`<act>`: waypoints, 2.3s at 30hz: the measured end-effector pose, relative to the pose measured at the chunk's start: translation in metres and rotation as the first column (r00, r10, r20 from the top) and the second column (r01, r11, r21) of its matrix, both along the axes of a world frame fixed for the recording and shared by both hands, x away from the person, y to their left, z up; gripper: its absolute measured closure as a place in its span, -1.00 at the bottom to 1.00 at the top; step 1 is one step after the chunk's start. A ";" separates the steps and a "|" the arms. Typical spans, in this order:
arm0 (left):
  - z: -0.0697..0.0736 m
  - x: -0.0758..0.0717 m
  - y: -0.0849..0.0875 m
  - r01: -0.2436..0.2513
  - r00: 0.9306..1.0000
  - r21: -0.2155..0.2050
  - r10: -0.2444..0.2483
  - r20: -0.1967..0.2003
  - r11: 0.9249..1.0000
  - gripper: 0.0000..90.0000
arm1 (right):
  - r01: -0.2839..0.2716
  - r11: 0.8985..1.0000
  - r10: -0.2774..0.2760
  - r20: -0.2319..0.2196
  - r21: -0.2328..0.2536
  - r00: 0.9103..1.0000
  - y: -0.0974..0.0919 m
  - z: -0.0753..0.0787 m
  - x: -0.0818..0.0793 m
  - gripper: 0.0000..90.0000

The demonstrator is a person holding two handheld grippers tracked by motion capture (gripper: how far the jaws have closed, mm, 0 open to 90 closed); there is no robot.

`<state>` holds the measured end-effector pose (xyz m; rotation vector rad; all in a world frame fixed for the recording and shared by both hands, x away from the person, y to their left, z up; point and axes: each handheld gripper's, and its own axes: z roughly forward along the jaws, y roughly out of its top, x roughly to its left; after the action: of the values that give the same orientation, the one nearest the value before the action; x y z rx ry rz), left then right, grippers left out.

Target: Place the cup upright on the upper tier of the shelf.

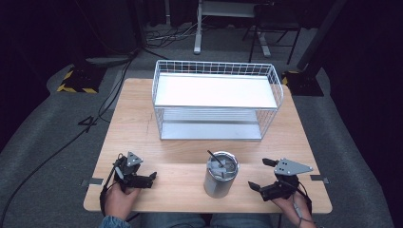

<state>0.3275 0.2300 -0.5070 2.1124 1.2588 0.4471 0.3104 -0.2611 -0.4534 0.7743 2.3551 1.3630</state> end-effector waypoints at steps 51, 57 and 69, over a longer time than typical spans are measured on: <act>0.000 -0.004 0.000 0.001 1.000 0.003 -0.001 0.002 1.000 -0.99 | -0.255 0.964 0.254 0.030 0.078 0.967 0.102 0.001 0.010 -0.93; 0.000 -0.004 0.000 0.000 1.000 0.003 0.000 0.002 1.000 -0.99 | -0.267 0.962 0.265 0.031 0.066 0.964 0.101 0.002 0.011 -0.92; 0.000 -0.003 0.000 0.000 1.000 0.004 0.000 0.001 1.000 -0.99 | -0.258 0.965 0.257 0.019 0.039 0.966 0.096 0.012 0.014 -0.92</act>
<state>0.3241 0.2302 -0.5070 2.1149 1.2581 0.4513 0.3243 -0.1651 -0.4410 0.4778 2.4919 1.5164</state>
